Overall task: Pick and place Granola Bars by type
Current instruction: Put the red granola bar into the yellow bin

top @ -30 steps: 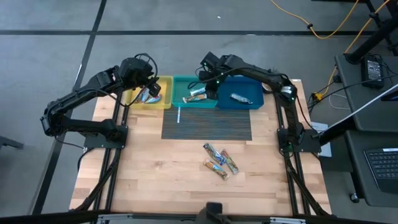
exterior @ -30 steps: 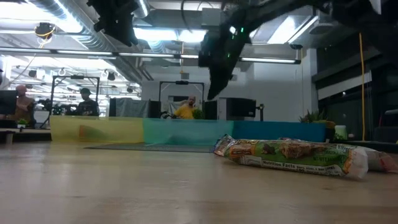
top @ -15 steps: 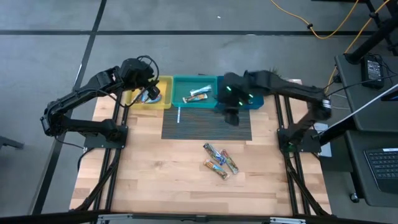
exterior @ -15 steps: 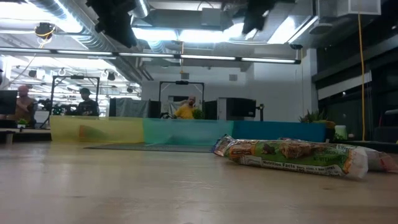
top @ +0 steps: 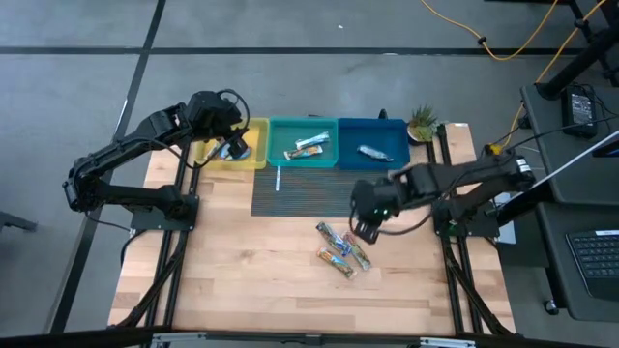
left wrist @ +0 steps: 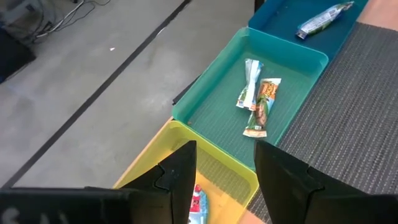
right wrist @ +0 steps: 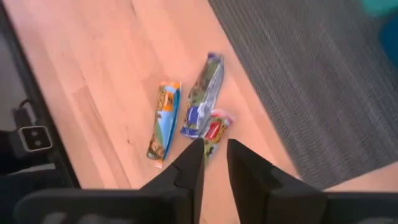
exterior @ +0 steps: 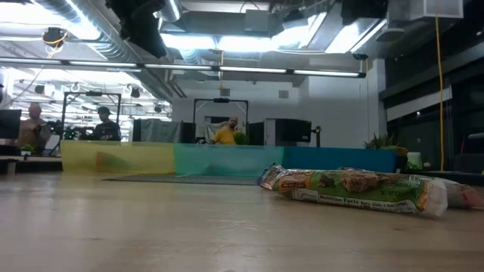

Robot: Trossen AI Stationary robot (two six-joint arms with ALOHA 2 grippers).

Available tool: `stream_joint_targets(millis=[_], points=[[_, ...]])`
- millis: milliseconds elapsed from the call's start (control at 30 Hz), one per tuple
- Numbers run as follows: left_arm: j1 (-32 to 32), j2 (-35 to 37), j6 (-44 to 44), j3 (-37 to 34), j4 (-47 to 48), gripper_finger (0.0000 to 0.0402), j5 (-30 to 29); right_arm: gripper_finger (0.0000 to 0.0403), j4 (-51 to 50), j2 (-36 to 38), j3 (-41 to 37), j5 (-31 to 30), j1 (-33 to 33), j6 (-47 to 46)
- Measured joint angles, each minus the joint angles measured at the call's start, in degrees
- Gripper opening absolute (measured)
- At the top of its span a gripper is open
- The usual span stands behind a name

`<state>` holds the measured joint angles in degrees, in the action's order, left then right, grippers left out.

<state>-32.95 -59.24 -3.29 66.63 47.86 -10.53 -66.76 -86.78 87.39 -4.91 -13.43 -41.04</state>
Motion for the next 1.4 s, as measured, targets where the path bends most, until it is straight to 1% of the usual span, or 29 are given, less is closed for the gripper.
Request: stream_joint_targets(millis=[67, 133, 233, 400, 500, 567, 667, 833, 933, 1100, 1400], points=[[0.02, 0.0, -0.49, 0.0, 0.02, 0.0152, 0.18, 0.0089, 1.03, -1.2, -1.61, 0.11, -1.17, -2.79], [0.02, 0.0, -0.5, 0.0, 0.0, 0.0152, 0.18, 0.0115, 2.6, -2.52, -3.31, 0.51, -1.98, -5.92], [0.02, 0.0, -0.52, 0.0, 0.0, 0.0152, 0.18, 0.0167, 5.88, -4.27, -6.04, 1.96, -2.75, -9.65], [0.0, 0.0, -2.51, 0.0, 0.0, 0.0152, 0.45, 0.0259, 8.98, -7.46, -9.67, 1.99, -3.98, -15.52], [0.02, 0.0, -3.4, 0.0, 0.0, 0.0152, 0.8, 0.0301, 8.75, -9.58, -10.71, 1.99, -4.62, -17.74], [0.0, 0.0, -3.51, 0.0, 0.0, 0.0152, 0.82, 0.0319, 8.82, -10.8, -11.3, 2.0, -5.01, -19.48], [0.01, 0.0, -3.52, 0.0, 0.0, 0.0152, 0.82, 0.033, 10.41, -12.34, -12.95, 1.99, -5.82, -20.49], [0.0, 0.0, -3.52, 0.0, 0.01, 0.0152, 1.59, 0.0329, 14.96, -14.86, -16.28, 5.14, -7.02, -21.92], [0.02, 0.0, -3.54, 0.0, 0.15, 0.0152, 1.93, 0.0328, 15.22, -16.22, -17.59, 5.21, -7.51, -23.45], [0.01, 0.02, -3.53, 0.0, 0.37, 0.0152, 1.92, 0.0328, 15.24, -18.5, -18.0, 5.01, -7.46, -24.27], [0.0, 0.02, -3.54, 0.0, 0.41, 0.0152, 1.91, 0.0328, 19.45, -22.72, -18.03, 6.06, -7.46, -24.58]])
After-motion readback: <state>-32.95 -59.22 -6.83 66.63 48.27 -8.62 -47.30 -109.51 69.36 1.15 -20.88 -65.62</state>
